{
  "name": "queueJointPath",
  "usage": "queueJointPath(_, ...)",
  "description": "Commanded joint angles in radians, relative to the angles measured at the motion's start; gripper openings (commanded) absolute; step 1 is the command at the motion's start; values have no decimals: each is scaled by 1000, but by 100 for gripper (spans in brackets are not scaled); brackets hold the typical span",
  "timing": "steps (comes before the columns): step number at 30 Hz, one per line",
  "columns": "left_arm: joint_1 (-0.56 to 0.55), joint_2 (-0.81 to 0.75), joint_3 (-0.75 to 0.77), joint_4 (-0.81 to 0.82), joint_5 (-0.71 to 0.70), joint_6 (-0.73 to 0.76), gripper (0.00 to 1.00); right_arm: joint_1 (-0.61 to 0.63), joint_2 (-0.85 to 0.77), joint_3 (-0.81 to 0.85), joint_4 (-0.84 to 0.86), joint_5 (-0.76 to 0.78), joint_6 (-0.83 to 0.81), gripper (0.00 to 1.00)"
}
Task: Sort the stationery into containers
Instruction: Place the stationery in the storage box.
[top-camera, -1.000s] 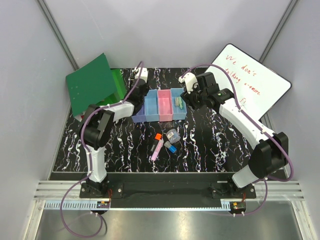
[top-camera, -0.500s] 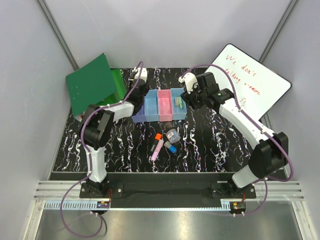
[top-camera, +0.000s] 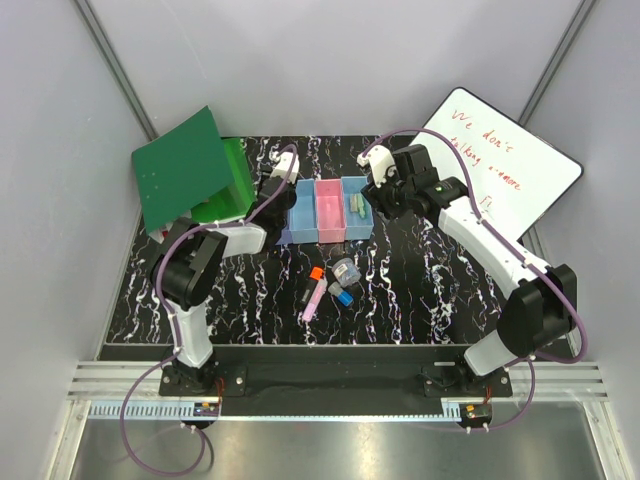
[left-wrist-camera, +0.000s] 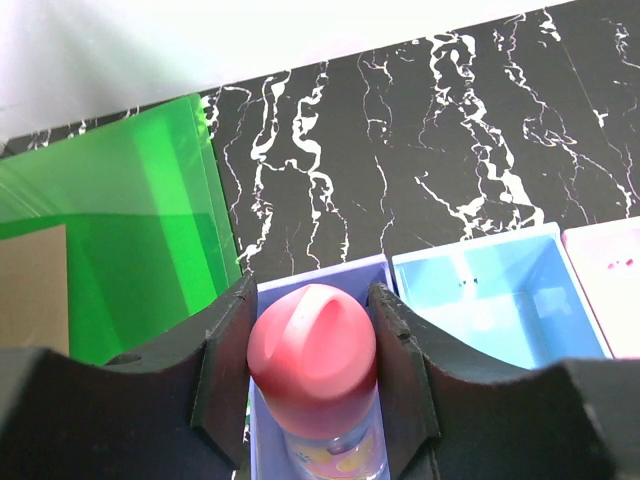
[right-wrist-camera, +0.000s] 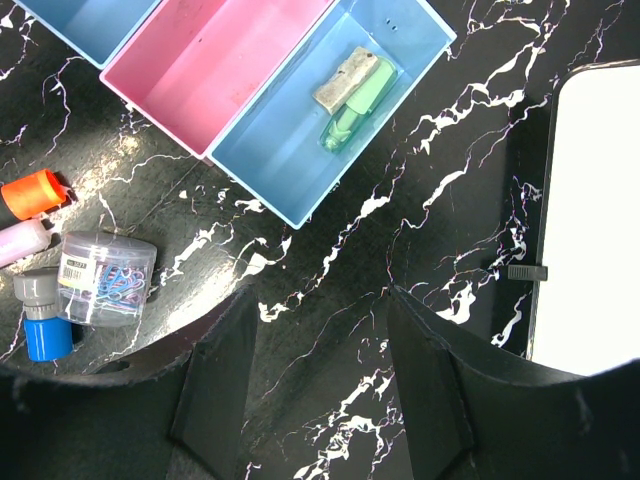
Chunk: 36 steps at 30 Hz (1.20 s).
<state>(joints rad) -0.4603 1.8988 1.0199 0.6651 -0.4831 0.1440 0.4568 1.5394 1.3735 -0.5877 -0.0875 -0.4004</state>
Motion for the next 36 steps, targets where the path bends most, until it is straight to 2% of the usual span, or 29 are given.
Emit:
queueJointPath(1, 2, -44, -12, 129, -11, 46, 0, -7, -50, -7, 32, 23, -9, 62)
queueJointPath(9, 2, -75, -43, 126, -58, 11, 0, -7, -61, -25, 32, 28, -17, 62)
queueJointPath(17, 3, -83, -1, 42, -143, -63, 0, -6, -61, -19, 34, 28, -20, 62)
queueJointPath(20, 6, -73, 22, -10, -157, -84, 13, -7, -62, -17, 32, 32, -20, 63)
queueJointPath(21, 6, -73, 23, -13, -160, -92, 28, -7, -64, -19, 31, 35, -21, 64)
queueJointPath(23, 6, -75, 23, -18, -153, -93, 51, -7, -65, -22, 32, 38, -21, 66)
queueJointPath(24, 6, -76, 25, -19, -153, -96, 57, -7, -67, -24, 32, 38, -21, 66)
queueJointPath(27, 6, -79, 35, -35, -155, -109, 64, -6, -65, -27, 34, 35, -21, 66)
queueJointPath(28, 6, -81, 37, -35, -155, -109, 71, -7, -65, -28, 34, 35, -20, 66)
queueJointPath(29, 6, -81, 45, -38, -153, -109, 73, -7, -65, -28, 34, 35, -23, 67)
queueJointPath(36, 5, -92, 92, -68, -166, -130, 75, -7, -61, -31, 34, 34, -25, 67)
